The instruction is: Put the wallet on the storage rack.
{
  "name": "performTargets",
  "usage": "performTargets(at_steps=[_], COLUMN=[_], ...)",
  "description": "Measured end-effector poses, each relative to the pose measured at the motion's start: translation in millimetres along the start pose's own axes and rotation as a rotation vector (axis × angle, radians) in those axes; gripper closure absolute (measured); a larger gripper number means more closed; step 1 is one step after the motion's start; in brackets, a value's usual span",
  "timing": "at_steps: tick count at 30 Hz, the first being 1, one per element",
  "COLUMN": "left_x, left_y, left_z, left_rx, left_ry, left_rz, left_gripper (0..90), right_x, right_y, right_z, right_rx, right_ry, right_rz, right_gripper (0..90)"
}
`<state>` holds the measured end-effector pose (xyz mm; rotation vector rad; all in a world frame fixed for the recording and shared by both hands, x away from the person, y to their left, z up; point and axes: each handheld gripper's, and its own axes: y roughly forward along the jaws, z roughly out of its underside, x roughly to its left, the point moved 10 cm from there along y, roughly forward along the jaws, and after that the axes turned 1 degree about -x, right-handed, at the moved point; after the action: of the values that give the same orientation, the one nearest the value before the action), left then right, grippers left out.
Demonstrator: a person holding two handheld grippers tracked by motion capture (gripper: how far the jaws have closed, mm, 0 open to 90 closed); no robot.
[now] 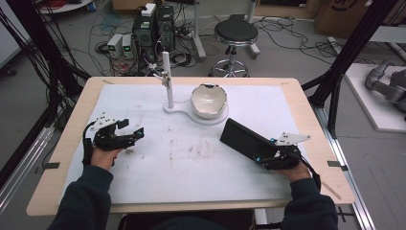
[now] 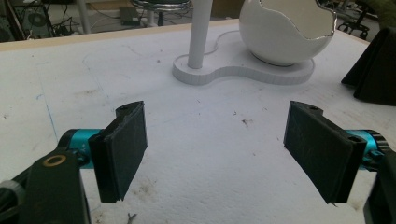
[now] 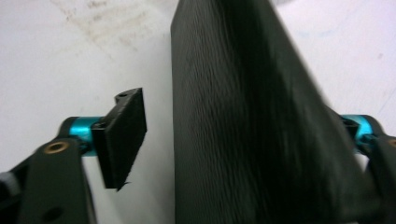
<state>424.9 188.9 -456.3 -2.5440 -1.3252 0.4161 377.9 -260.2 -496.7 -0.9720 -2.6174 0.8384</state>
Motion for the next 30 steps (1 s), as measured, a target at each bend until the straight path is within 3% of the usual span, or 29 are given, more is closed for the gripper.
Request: performTargets(at_steps=[3, 6, 8, 12, 15, 18, 19, 20, 25, 30], left_x=[0.1, -0.2, -0.1, 0.4, 0.5, 0.7, 0.9, 1.0, 0.8, 0.7], left_y=[0.6, 0.7, 0.6, 0.7, 1.1, 0.7, 0.6, 0.6, 1.2, 0.9], left_z=[0.9, 0.9, 0.7, 0.8, 1.3, 1.2, 1.1, 1.0, 1.5, 1.7], left_rx=[0.005, 0.005, 0.004, 0.004, 0.007, 0.007, 0.007, 0.005, 0.009, 0.010], left_ry=[0.001, 0.003, 0.002, 0.002, 0.002, 0.002, 0.001, 0.000, 0.002, 0.002], left_rz=[0.000, -0.001, -0.002, -0.002, -0.002, -0.004, -0.003, -0.004, -0.006, -0.007], left_gripper=[21.4, 21.4, 21.4, 21.4, 21.4, 21.4, 21.4, 21.4, 21.4, 21.4], right_x=[0.3, 3.8, 4.7, 7.4, 10.3, 11.3, 11.0, 11.0, 8.9, 8.5], right_y=[-0.2, 1.9, 1.9, -8.7, -10.7, -15.4, -21.1, -21.1, -37.7, -42.5], right_z=[5.0, 10.4, 12.8, 5.1, 2.3, -6.1, -14.5, -14.5, -37.2, -49.8], right_rx=[0.006, 0.004, 0.006, -0.065, -0.080, -0.118, -0.162, -0.162, -0.270, -0.292], right_ry=[0.010, -0.002, 0.006, -0.013, -0.032, -0.020, 0.000, 0.000, 0.043, 0.071], right_rz=[-0.003, -0.027, -0.053, -0.095, -0.101, -0.109, -0.109, -0.109, -0.090, -0.071], right_gripper=[27.2, 36.8, 47.6, 72.7, 73.2, 73.2, 73.0, 73.0, 72.9, 73.0])
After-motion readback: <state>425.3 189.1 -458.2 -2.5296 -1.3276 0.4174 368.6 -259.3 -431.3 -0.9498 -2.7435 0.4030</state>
